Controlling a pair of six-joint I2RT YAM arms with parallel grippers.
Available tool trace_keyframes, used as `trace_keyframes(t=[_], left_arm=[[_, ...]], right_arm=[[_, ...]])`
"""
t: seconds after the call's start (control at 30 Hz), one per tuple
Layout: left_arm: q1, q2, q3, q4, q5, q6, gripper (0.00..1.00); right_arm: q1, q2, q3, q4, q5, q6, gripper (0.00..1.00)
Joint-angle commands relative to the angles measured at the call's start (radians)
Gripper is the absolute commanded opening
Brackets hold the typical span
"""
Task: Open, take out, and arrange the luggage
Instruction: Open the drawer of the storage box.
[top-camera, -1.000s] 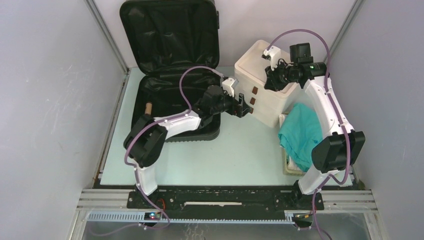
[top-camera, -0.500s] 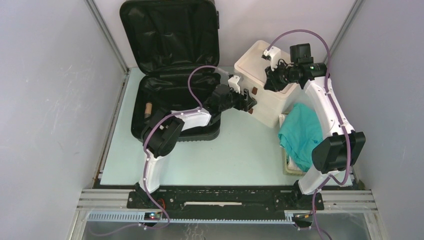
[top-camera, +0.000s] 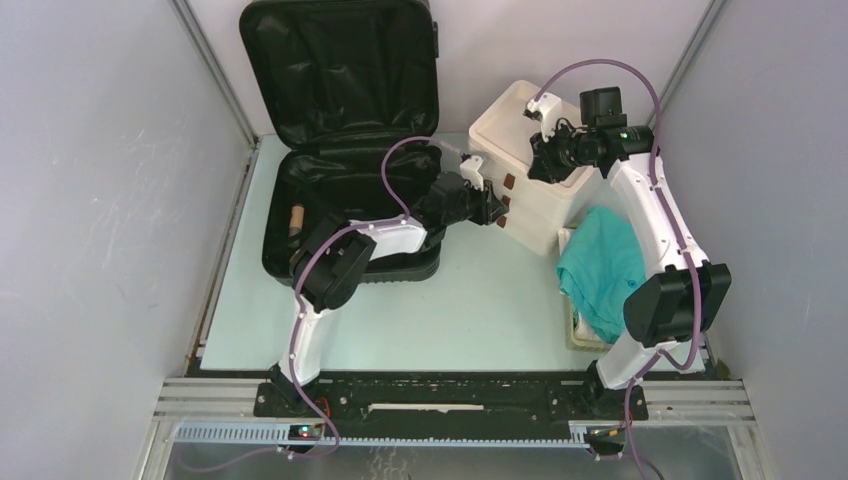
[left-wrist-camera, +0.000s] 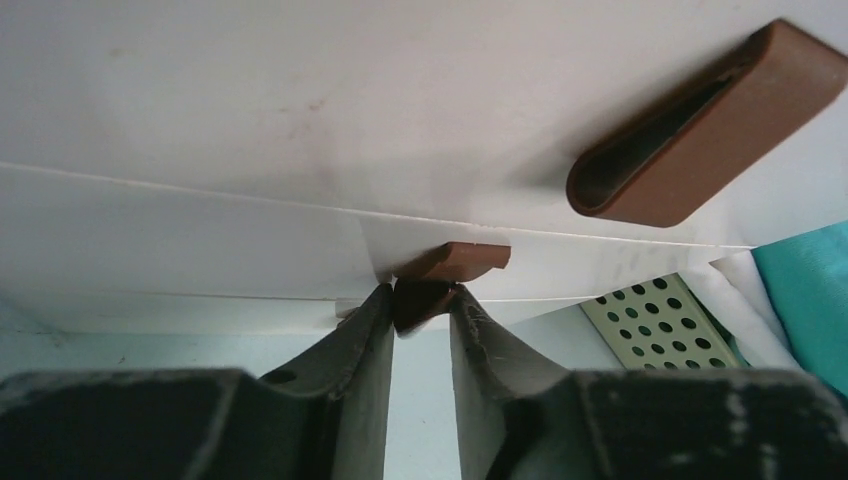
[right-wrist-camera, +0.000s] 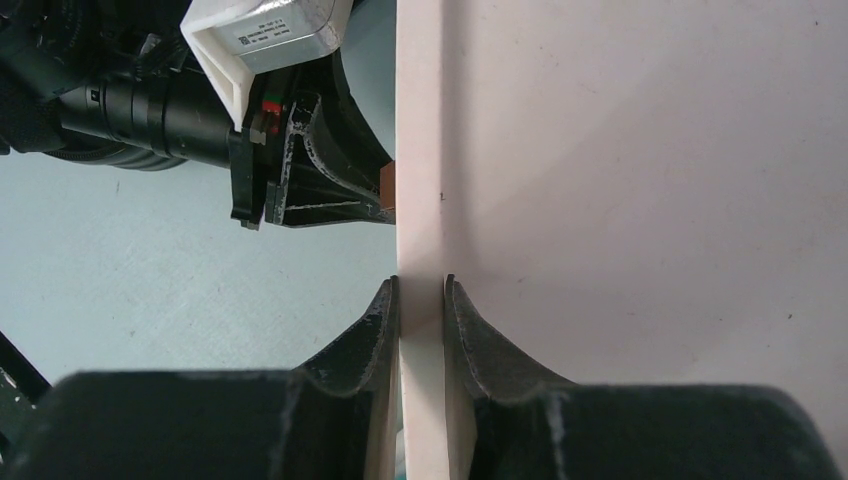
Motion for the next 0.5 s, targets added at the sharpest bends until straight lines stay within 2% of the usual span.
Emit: trace_keyframes(t=[0.0,0.2,0.47], left_arm=[[-0.017,-0.012,0.084,0.066,0.007,-0.007,0.26],[-0.02,-0.05,0.06,0.07,0.014,0.018,0.02],[-0.023,-0.119,-0.008,0.072,0.003,0.064,0.0]], right_arm=[[0.014,-0.047,-0.006,-0.063,-0.07,0.047,0.0],[0.011,-0.046,-0.008,-0.063,-0.068,0.047,0.0],[-0.001,-0.043,-0.013,-0.062,-0.063,0.044,0.0]])
